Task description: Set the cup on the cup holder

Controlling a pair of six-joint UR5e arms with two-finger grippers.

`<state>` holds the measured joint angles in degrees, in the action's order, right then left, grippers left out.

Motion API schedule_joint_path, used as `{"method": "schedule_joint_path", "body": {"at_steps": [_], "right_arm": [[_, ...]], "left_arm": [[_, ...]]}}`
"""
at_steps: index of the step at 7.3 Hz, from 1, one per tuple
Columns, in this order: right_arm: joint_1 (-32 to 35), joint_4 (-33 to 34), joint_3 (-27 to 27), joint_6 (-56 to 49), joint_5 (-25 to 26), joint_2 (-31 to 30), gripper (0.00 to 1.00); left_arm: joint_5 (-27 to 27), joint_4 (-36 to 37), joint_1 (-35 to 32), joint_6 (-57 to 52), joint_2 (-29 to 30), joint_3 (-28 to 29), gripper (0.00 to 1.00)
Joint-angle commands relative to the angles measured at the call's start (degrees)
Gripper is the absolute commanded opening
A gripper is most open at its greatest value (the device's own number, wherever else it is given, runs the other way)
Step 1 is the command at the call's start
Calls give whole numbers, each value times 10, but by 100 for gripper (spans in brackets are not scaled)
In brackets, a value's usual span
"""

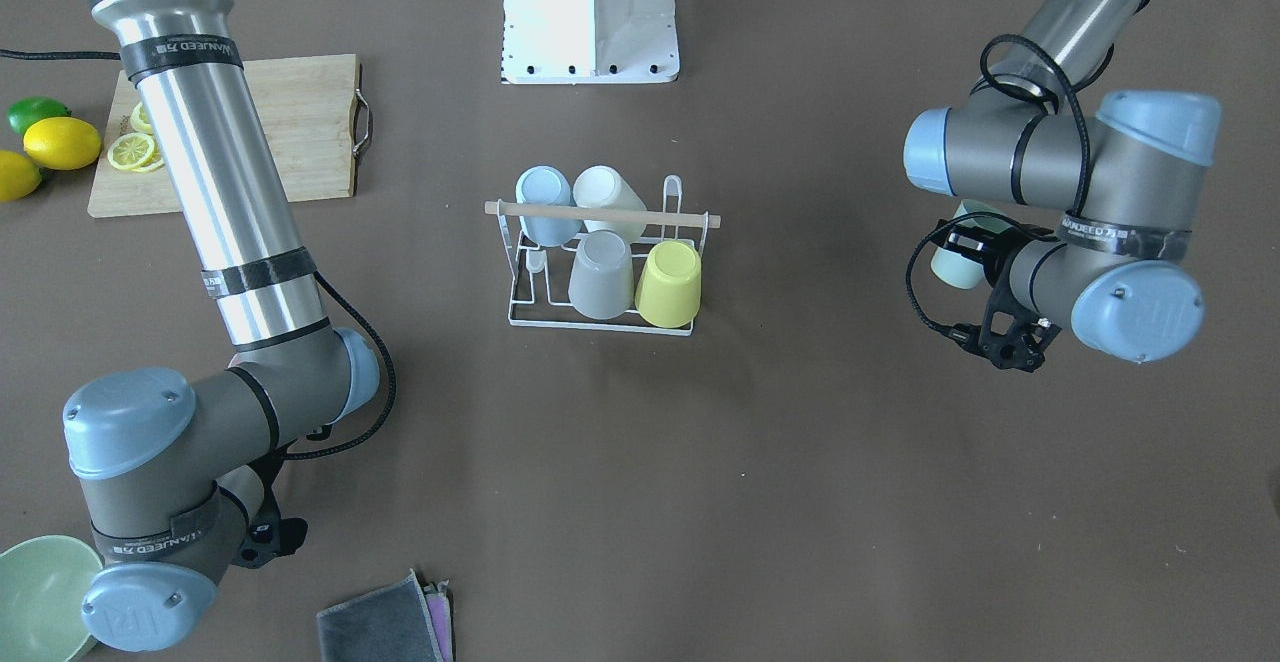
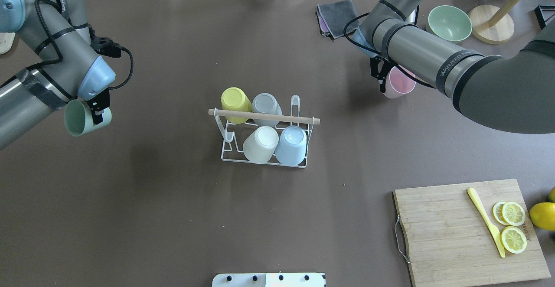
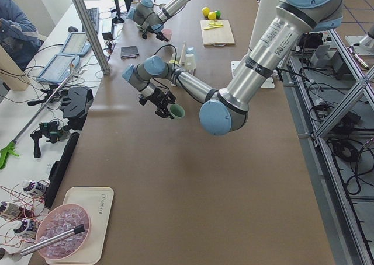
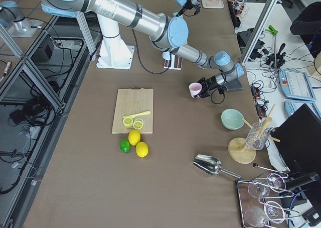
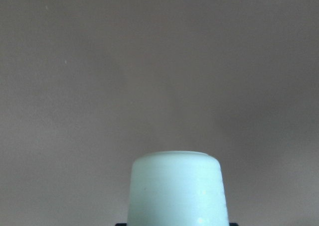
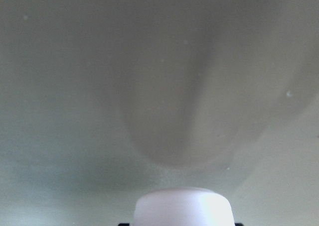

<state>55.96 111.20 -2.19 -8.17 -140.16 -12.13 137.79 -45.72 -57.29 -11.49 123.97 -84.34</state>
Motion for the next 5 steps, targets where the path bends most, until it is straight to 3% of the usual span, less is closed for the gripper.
{"method": "schedule_joint_path", "body": {"at_steps": [1, 2, 3, 4, 5], "right_arm": [[16, 42, -1, -3, 0, 26, 0], [27, 57, 3, 0, -1, 50, 0], [47, 57, 43, 2, -1, 54, 0], [68, 58, 109, 5, 0, 37, 0], [94, 58, 185, 5, 2, 2, 0]], "left_arm": [[-24, -143, -16, 64, -69, -115, 59], [-60, -242, -15, 126, -106, -165, 59], [-75, -322, -14, 145, -120, -180, 52], [-88, -378, -13, 147, -143, -194, 59], [-92, -438, -13, 148, -151, -195, 54]]}}
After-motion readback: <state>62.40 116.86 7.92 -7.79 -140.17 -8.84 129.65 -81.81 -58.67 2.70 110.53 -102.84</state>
